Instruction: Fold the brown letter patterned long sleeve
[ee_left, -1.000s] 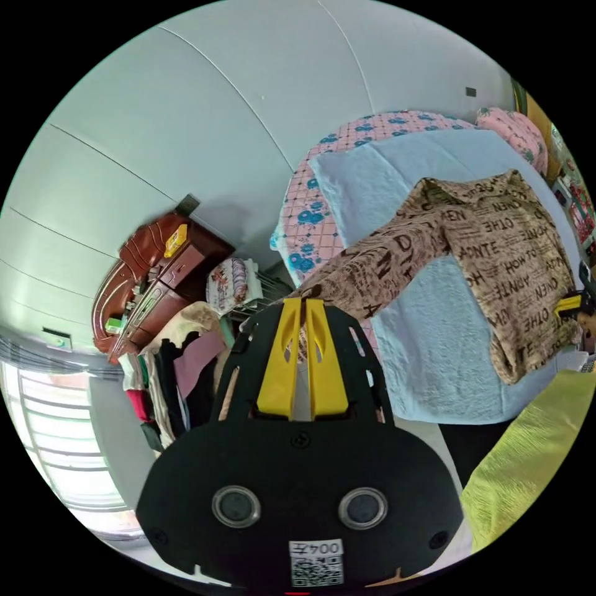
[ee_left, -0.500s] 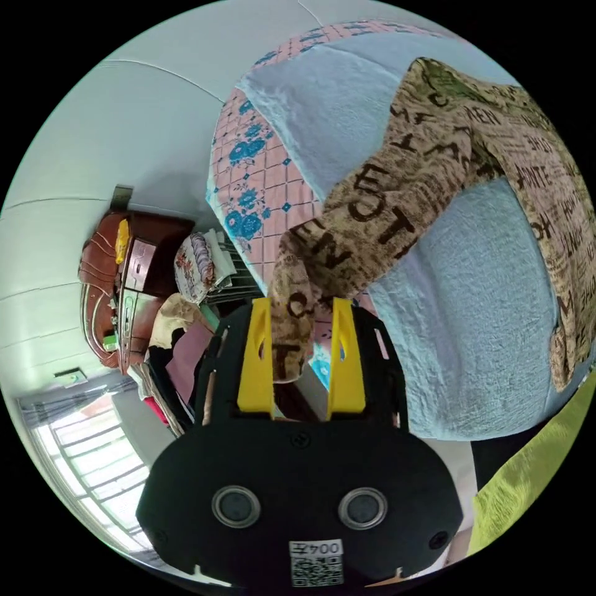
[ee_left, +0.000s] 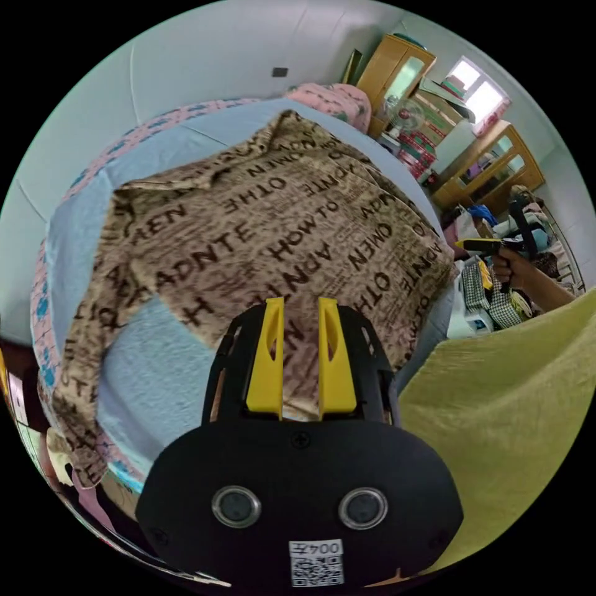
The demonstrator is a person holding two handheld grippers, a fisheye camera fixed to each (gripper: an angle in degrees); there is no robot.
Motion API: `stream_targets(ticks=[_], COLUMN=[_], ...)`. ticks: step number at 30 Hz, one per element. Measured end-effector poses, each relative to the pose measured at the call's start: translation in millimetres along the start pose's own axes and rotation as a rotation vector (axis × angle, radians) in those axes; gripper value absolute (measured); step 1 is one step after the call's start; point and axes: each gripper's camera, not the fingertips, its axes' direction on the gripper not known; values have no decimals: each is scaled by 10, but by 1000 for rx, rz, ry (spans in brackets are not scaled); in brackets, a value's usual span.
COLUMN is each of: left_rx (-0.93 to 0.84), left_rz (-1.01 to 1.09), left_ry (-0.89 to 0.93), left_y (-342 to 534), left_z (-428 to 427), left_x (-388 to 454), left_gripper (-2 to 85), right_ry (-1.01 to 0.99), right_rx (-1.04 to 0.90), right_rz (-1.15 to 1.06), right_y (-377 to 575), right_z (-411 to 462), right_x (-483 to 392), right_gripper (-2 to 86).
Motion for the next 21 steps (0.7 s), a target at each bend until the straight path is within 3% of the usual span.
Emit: stream_targets(ticks=[3, 8, 16, 21], left_rx=[-98, -138, -225, -262], left_rz=[-23, -120, -85, -86], left_ry=[15, -38, -166, -217], left_y=[-180, -259, -528, -677], left_z=[549, 764, 903, 989], left_x=[308, 361, 726, 922], left_gripper=[59, 32, 28, 30], right_ry=[-18, -47, 34, 392], right_rx=[-63, -168, -152, 18], right_rz=[-54, -167, -382, -667], right_y=[22, -22, -2, -546], right_z=[60, 211, -110, -1003], right_x=[189, 289, 173, 298], right_gripper=[83, 95, -2, -7])
